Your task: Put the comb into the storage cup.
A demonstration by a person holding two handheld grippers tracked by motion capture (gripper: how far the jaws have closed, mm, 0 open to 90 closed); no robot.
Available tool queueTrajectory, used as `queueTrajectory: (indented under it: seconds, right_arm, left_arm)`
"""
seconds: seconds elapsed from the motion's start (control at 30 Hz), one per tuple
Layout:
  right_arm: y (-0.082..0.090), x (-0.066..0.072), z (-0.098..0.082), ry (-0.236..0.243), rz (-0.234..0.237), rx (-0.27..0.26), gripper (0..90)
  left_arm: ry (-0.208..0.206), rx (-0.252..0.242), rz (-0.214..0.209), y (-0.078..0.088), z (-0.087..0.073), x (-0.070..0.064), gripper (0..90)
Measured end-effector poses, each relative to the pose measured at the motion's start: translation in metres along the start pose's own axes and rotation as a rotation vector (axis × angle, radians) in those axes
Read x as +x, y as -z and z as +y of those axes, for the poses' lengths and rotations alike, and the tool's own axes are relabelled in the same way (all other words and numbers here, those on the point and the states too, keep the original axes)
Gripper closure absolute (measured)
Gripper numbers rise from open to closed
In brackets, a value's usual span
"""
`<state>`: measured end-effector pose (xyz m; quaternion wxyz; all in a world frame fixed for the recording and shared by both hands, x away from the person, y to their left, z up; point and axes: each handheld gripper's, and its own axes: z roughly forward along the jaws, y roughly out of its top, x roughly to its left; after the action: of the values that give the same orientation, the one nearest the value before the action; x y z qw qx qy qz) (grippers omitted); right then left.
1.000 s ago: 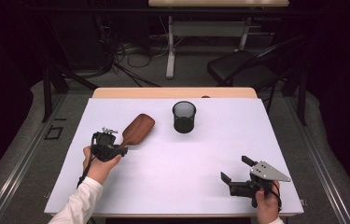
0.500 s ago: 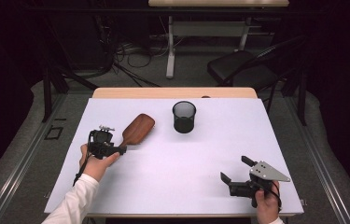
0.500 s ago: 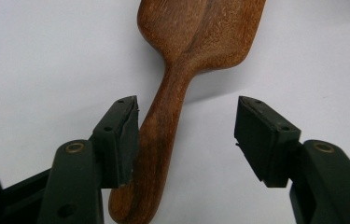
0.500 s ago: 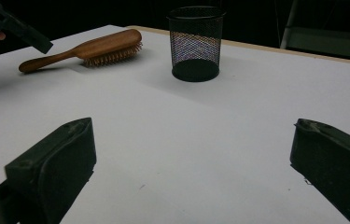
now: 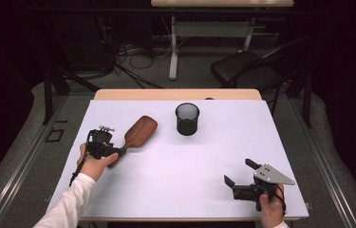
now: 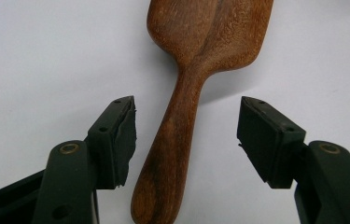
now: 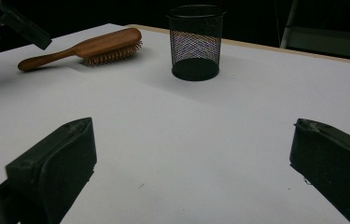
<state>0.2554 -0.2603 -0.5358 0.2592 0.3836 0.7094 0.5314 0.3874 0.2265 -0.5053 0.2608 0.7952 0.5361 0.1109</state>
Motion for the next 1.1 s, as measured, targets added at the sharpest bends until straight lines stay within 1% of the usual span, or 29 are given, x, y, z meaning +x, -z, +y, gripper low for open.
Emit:
queueTrajectory:
  seconds: [0.07,0.17,0.23,0.3,0.37,0.4,0.43,0.5,0.53,0.6,0.67,0.7,0.73,0.77,0.87,0.93,1.03,1.1]
  right_arm:
    - [0.0,0.0,0.0,0.001,0.002,0.001,0.2]
    - [0.0,0.0,0.0,0.0,0.002,-0.001,0.2]
    - [0.0,0.0,0.0,0.002,0.002,0.002,0.2]
    - [0.0,0.001,0.0,0.003,0.002,0.003,0.2]
    - [-0.001,0.0,0.0,0.003,0.002,0.001,0.2]
    - [-0.001,0.0,0.0,0.003,0.002,0.001,0.2]
    - [-0.001,0.0,0.0,0.003,0.003,0.001,0.2]
    - [-0.001,0.0,0.0,0.003,0.002,0.002,0.2]
    - [-0.001,0.001,0.0,-0.001,0.003,0.001,0.2]
    - [-0.001,0.001,0.0,0.003,0.002,0.001,0.2]
    - [-0.001,0.001,0.0,0.003,0.004,0.002,0.2]
    - [-0.001,0.0,0.0,0.012,0.001,0.0,0.2]
    - [-0.001,0.001,-0.001,-0.001,0.003,0.002,0.2]
    - [-0.001,0.0,0.0,0.011,0.001,0.0,0.2]
    - [-0.001,0.002,-0.001,-0.003,0.005,0.003,0.2]
    - [-0.001,0.001,0.0,0.004,0.004,0.003,0.2]
    - [-0.001,0.001,-0.001,-0.002,0.004,0.003,0.2]
    - [-0.001,0.001,-0.001,0.004,0.004,0.002,0.2]
  left_arm:
    - [0.01,0.008,-0.012,0.0,0.001,0.001,34.8]
    - [0.003,0.01,-0.023,-0.001,0.002,0.002,27.0]
    - [0.009,0.032,-0.039,-0.002,0.004,0.004,21.5]
    - [0.004,0.024,-0.03,-0.003,0.004,0.005,16.7]
    - [0.004,0.018,-0.033,-0.003,0.004,0.005,15.3]
    - [-0.003,0.016,-0.033,-0.003,0.005,0.006,14.6]
    - [-0.006,0.011,-0.031,-0.003,0.005,0.006,12.1]
    - [-0.01,0.014,-0.031,-0.004,0.006,0.006,5.3]
    - [-0.009,0.013,-0.032,-0.004,0.006,0.006,3.7]
    - [-0.02,0.011,-0.028,-0.003,0.008,0.005,0.3]
    - [-0.024,0.009,-0.032,-0.002,0.009,0.006,0.5]
    - [-0.024,0.01,-0.03,-0.002,0.01,0.006,0.5]
    - [-0.027,0.013,-0.029,-0.002,0.011,0.006,0.5]
    - [-0.023,0.011,-0.03,-0.002,0.012,0.006,0.5]
    - [-0.049,0.025,-0.04,-0.001,0.014,0.005,0.4]
    - [-0.063,0.035,-0.038,-0.001,0.016,0.006,0.4]
    - [-0.062,0.031,-0.033,0.0,0.018,0.007,0.5]
    - [-0.067,0.033,-0.03,0.0,0.019,0.009,0.5]
